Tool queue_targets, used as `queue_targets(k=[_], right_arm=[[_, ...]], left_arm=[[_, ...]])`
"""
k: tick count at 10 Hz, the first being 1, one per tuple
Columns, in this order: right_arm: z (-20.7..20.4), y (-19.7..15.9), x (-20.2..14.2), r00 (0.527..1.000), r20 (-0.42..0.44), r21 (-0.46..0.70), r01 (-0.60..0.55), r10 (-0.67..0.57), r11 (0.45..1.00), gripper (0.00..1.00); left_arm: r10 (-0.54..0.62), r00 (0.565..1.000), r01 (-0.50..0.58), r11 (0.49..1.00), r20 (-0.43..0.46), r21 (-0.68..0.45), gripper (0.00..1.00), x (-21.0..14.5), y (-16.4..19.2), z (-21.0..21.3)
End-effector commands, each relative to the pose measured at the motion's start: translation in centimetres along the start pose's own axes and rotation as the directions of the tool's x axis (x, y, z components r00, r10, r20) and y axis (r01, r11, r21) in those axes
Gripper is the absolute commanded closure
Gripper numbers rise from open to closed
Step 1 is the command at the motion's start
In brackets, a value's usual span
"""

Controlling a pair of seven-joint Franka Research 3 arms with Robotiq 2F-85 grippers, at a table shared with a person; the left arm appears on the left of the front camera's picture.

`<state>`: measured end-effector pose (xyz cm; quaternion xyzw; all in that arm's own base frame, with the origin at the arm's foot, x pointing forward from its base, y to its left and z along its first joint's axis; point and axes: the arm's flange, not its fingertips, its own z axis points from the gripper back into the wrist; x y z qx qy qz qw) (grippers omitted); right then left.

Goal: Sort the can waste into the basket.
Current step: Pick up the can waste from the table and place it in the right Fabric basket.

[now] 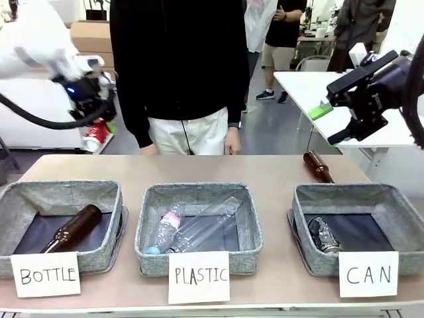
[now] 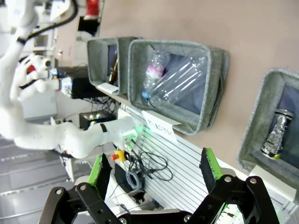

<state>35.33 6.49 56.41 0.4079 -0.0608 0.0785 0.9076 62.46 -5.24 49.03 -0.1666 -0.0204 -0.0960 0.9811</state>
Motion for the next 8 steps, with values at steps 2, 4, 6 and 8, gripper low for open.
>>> queue_targets(k=[2, 4, 6, 8], right_arm=[[0.1, -0.2, 0.1, 1.000, 0.002, -0.008, -0.011, 0.011, 1.000, 0.00], [0.1, -0.2, 0.1, 1.000, 0.002, -0.008, -0.011, 0.011, 1.000, 0.00], [0.1, -0.2, 0.1, 1.000, 0.002, -0.008, -0.011, 0.011, 1.000, 0.00], [0.0, 0.0, 0.0, 1.000, 0.000, -0.001, 0.001, -0.001, 1.000, 0.00]], left_arm=[[-0.138, 0.987, 0.146, 0.984, 0.077, -0.106, 0.75, -19.9, -2.3, 1.8], [-0.067, 0.947, 0.120, 0.981, 0.315, -0.153, 0.75, -24.1, -0.9, 1.1], [-0.111, 0.992, 0.117, 0.987, 0.055, -0.111, 0.75, -16.2, -2.8, 3.7], [-0.102, 0.985, 0.121, 0.984, 0.138, -0.131, 0.50, -20.7, -2.4, 3.0]])
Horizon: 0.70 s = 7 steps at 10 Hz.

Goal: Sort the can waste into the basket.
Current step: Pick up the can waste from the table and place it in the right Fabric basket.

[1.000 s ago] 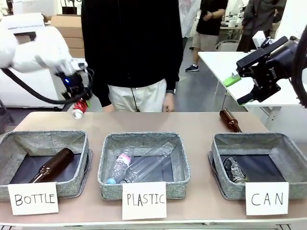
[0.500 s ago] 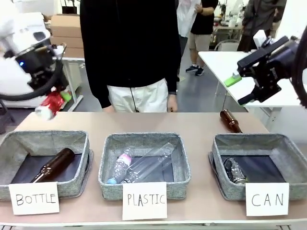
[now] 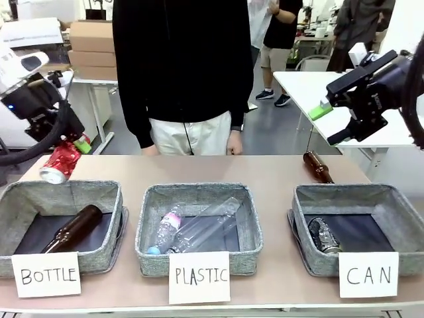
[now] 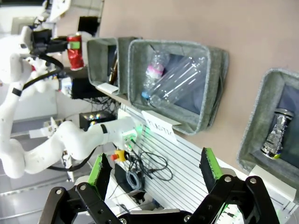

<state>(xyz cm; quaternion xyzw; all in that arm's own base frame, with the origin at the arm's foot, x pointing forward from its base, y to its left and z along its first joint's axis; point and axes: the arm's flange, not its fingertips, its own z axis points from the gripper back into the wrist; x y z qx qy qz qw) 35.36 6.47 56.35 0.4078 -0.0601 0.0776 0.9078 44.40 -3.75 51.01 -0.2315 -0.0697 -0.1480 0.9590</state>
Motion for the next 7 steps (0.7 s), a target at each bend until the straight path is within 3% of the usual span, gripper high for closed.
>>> queue_targets(k=[1, 2, 3, 4, 7], right_arm=[[3.2, 1.6, -1.2, 0.998, 0.055, -0.067, -0.030, 0.034, 0.997, 0.00], [5.7, 0.9, -3.1, 0.994, 0.106, -0.107, -0.008, 0.019, 0.994, 0.00], [8.1, -0.9, -5.3, 0.988, 0.151, -0.145, 0.054, -0.032, 0.988, 0.00], [11.0, -3.1, -8.6, 0.964, 0.233, -0.160, 0.165, -0.125, 0.973, 0.00], [17.5, -9.6, -20.1, 0.822, 0.459, -0.052, 0.404, -0.337, 0.913, 0.00]], left_arm=[[-0.214, 0.976, 0.213, 0.977, 0.049, 0.017, 0.50, 2.5, -4.5, -1.1], [-0.392, 0.919, 0.392, 0.920, 0.050, 0.001, 0.50, 5.3, -8.6, -1.9], [-0.579, 0.815, 0.575, 0.814, 0.035, 0.078, 0.50, 8.5, -15.7, -3.6], [-0.699, 0.712, 0.692, 0.714, 0.057, 0.108, 0.50, 10.0, -21.7, -5.4], [-0.897, 0.410, 0.910, 0.415, 0.163, -0.007, 0.50, 8.2, -36.2, -14.3]])
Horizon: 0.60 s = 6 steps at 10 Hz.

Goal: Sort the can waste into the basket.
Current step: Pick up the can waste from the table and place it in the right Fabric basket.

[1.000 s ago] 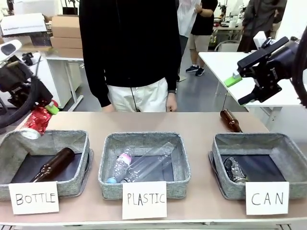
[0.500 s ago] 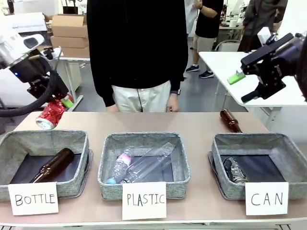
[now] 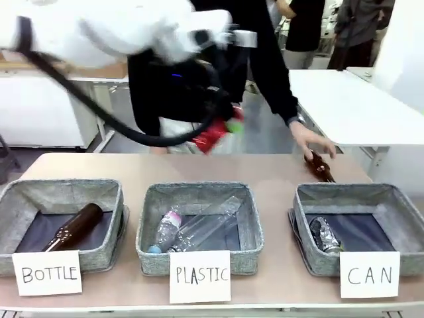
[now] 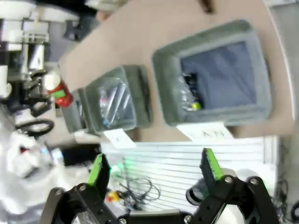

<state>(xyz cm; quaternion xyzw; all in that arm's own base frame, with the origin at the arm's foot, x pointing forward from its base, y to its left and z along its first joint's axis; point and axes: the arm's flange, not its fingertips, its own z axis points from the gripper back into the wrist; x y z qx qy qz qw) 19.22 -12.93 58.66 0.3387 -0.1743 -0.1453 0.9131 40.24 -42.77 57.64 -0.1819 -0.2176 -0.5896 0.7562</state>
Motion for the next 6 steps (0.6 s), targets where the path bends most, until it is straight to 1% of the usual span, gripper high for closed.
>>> queue_targets(k=[1, 2, 3, 4, 6], right_arm=[[1.9, -5.3, -3.4, 0.982, 0.106, 0.062, 0.150, -0.156, 0.987, 0.00], [1.3, -7.5, -4.3, 0.972, 0.134, 0.089, 0.184, -0.195, 0.979, 0.00], [2.0, -3.6, -2.3, 0.994, 0.059, 0.025, 0.090, -0.091, 0.996, 0.00], [2.0, -3.6, -2.3, 0.994, 0.059, 0.025, 0.090, -0.091, 0.996, 0.00], [2.0, -3.6, -2.3, 0.994, 0.059, 0.025, 0.090, -0.091, 0.996, 0.00]], left_arm=[[-0.177, 0.973, 0.194, 0.976, 0.150, -0.104, 0.50, 0.6, -1.5, -5.6], [-0.221, 0.945, 0.245, 0.967, 0.242, -0.075, 0.50, 0.9, -4.1, -8.7], [-0.261, 0.921, 0.289, 0.956, 0.288, -0.059, 0.50, 1.6, -5.9, -12.2], [-0.319, 0.897, 0.345, 0.938, 0.305, -0.037, 0.50, 2.1, -7.6, -15.8], [-0.324, 0.881, 0.361, 0.931, 0.344, -0.049, 0.50, 3.5, -9.7, -18.8]])
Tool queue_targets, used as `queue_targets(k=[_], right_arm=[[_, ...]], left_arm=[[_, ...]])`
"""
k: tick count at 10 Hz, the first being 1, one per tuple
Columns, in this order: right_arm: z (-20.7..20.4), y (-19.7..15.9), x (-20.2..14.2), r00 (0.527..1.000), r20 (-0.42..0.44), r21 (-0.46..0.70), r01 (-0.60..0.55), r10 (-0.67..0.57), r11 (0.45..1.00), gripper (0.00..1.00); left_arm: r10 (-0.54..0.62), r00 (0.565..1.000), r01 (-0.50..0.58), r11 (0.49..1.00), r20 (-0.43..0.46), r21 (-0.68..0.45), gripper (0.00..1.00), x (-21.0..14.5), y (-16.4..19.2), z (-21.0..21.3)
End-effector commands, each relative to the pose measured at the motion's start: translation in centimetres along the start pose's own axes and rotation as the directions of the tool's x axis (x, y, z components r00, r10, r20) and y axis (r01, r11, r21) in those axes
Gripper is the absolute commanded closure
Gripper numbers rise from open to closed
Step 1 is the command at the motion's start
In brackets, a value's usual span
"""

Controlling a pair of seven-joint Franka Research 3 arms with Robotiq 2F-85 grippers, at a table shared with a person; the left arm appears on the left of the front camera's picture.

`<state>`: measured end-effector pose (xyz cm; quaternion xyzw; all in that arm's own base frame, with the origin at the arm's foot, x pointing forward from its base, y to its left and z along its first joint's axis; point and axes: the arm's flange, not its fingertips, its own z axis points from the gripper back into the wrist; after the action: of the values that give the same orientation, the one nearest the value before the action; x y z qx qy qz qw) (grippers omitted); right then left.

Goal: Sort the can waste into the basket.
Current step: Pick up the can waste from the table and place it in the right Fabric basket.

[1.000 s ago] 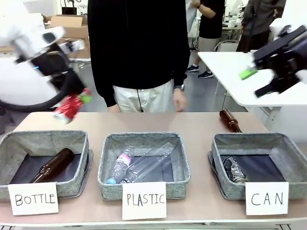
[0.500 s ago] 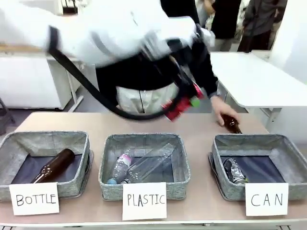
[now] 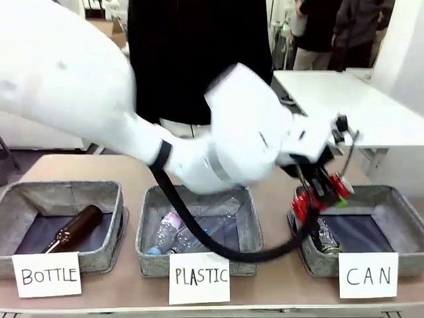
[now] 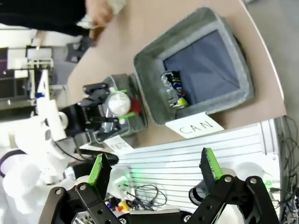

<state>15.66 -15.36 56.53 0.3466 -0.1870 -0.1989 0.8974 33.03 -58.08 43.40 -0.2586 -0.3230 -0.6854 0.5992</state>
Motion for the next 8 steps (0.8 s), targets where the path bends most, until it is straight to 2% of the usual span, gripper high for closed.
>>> queue_targets(k=[1, 5, 6, 8], right_arm=[[0.6, 0.2, 0.5, 1.000, -0.004, 0.012, -0.006, 0.006, 1.000, 0.00], [0.6, 0.2, 0.5, 1.000, -0.004, 0.012, -0.006, 0.006, 1.000, 0.00], [0.6, 0.2, 0.5, 1.000, -0.004, 0.012, -0.006, 0.006, 1.000, 0.00], [0.6, 0.2, 0.5, 1.000, -0.004, 0.012, -0.006, 0.006, 1.000, 0.00]], left_arm=[[-0.042, 0.997, 0.041, 0.999, 0.061, 0.007, 0.50, 0.5, 0.5, -0.8], [-0.025, 1.000, 0.026, 0.999, 0.009, -0.040, 0.50, 0.6, -0.8, -3.8], [-0.023, 1.000, 0.022, 0.999, -0.013, -0.047, 0.00, 0.7, -0.6, -4.3], [-0.013, 1.000, 0.013, 0.998, 0.002, -0.063, 0.00, 0.8, -0.6, -4.5]])
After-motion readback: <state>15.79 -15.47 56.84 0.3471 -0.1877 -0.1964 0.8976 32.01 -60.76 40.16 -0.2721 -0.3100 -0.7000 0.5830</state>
